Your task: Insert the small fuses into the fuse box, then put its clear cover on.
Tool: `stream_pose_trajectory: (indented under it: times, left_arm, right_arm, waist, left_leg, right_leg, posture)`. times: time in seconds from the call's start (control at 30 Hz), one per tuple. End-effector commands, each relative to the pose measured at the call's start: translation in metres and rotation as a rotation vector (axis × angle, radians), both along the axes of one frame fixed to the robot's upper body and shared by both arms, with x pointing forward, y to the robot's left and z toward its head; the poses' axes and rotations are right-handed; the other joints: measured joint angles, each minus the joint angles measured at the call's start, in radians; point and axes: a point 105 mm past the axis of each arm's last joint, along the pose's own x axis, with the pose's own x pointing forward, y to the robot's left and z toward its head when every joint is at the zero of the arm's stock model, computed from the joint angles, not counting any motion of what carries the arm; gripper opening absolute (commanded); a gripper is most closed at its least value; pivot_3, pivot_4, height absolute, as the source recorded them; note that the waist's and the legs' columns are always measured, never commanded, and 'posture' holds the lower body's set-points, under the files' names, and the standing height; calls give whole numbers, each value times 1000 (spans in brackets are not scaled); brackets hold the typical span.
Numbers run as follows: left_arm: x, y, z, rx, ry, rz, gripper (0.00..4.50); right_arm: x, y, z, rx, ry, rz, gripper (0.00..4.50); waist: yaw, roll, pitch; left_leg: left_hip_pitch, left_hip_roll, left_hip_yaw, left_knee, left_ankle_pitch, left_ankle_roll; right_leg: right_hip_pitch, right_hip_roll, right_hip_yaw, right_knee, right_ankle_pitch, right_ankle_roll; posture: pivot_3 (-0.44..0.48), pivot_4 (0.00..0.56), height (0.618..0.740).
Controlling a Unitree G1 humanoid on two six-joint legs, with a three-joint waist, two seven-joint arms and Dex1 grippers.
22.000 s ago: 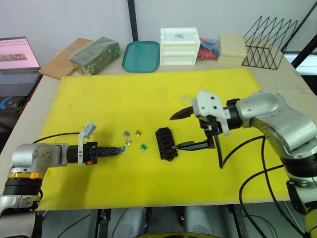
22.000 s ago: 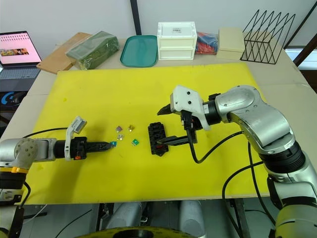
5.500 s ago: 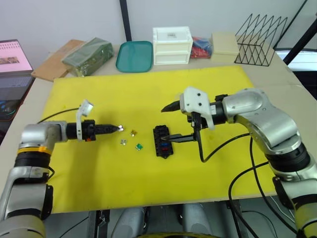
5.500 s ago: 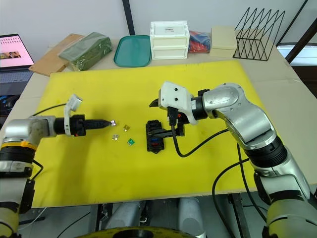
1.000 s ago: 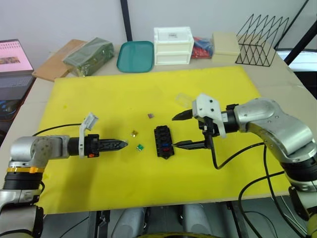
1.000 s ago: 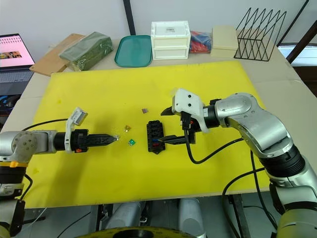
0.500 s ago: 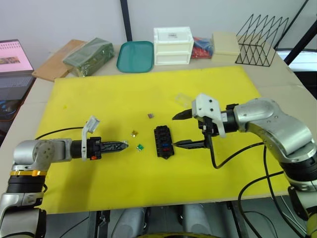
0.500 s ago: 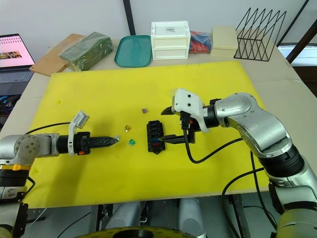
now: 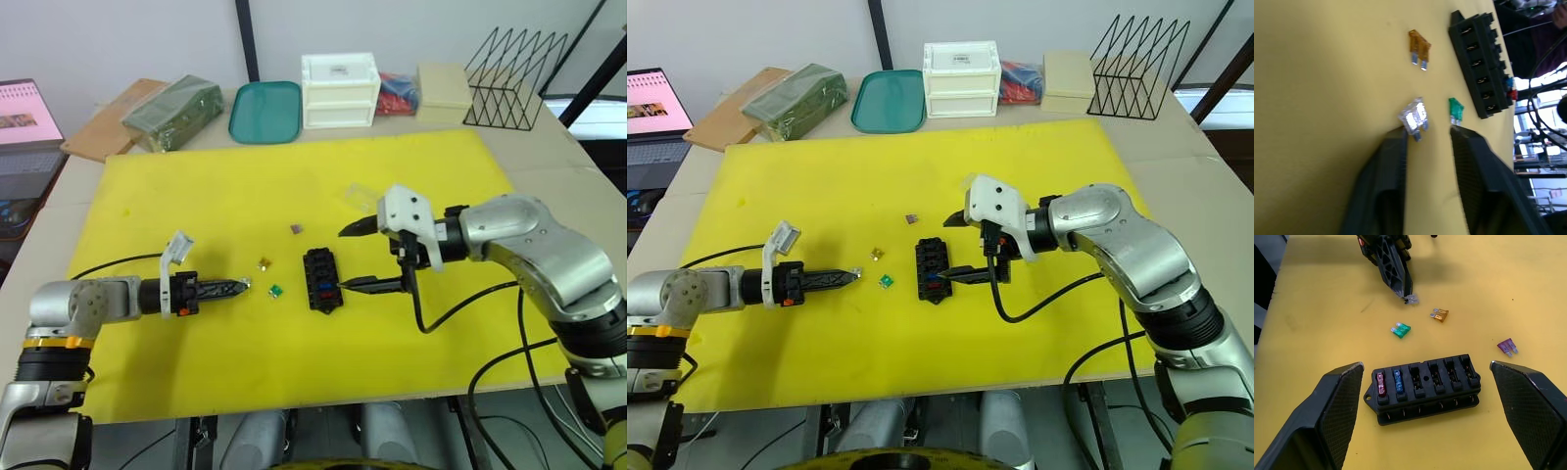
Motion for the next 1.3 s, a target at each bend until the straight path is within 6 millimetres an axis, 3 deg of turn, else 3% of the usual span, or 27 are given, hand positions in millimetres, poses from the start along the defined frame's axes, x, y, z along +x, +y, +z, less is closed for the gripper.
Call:
stream_pose_trajectory:
  times: [0.03, 0.3, 0.4, 0.47, 0.5, 0.83, 1.07, 1.3]
  left_arm:
    - [-6, 2, -15, 34, 50, 0, 1289]
    - [-5, 3, -20, 44, 51, 8, 1289]
    - [-3, 5, -21, 46, 48, 17, 720]
    - [-4, 5, -22, 49, 50, 15, 73]
    - [-4, 5, -23, 52, 51, 14, 30]
    - [-4, 8, -24, 59, 46, 22, 30]
    - [-3, 4, -3, 16, -91, -18, 30]
    - [-3, 1, 7, -2, -116, -31, 30]
  right_arm:
    - [-4, 5, 11, 4, -53, 33, 4402]
    - [-5, 5, 10, 3, -51, 36, 4402]
    - [-6, 6, 10, 3, -50, 37, 4402]
    - [-6, 6, 10, 3, -49, 38, 4402]
    - [-6, 6, 10, 3, -49, 38, 4402]
    - [-6, 6, 9, 1, -47, 38, 4402]
    - [-6, 6, 8, -1, -44, 36, 4402]
    - [-6, 6, 8, -1, -41, 36, 4402]
  waist:
    - [0, 0, 0]
    - [1, 0, 0]
    - [1, 0, 0]
    - [0, 0, 0]
    - [0, 1, 0]
    - [0, 1, -1]
    - [1, 1, -1]
    - [1, 1, 0]
  left_leg:
    - [0, 0, 0, 0, 0, 0]
    - [0, 0, 0, 0, 0, 0]
    - [0, 0, 0, 0, 0, 0]
    - [0, 0, 0, 0, 0, 0]
    - [0, 0, 0, 0, 0, 0]
    - [1, 0, 0, 0, 0, 0]
    - [1, 0, 0, 0, 0, 0]
    - [0, 0, 0, 0, 0, 0]
  right_leg:
    - [0, 0, 0, 0, 0, 0]
    - [0, 0, 0, 0, 0, 0]
    - [0, 0, 0, 0, 0, 0]
    - [0, 0, 0, 0, 0, 0]
    - [0, 0, 0, 0, 0, 0]
    - [0, 0, 0, 1, 0, 0]
    - [0, 0, 0, 1, 0, 0]
    - [0, 0, 0, 1, 0, 0]
  posture:
    - [0, 150, 740]
    - [0, 150, 740]
    - [0, 150, 740]
    - [0, 150, 740]
    - [0, 150, 740]
    - [0, 150, 740]
    - [0, 150, 740]
    - [0, 150, 740]
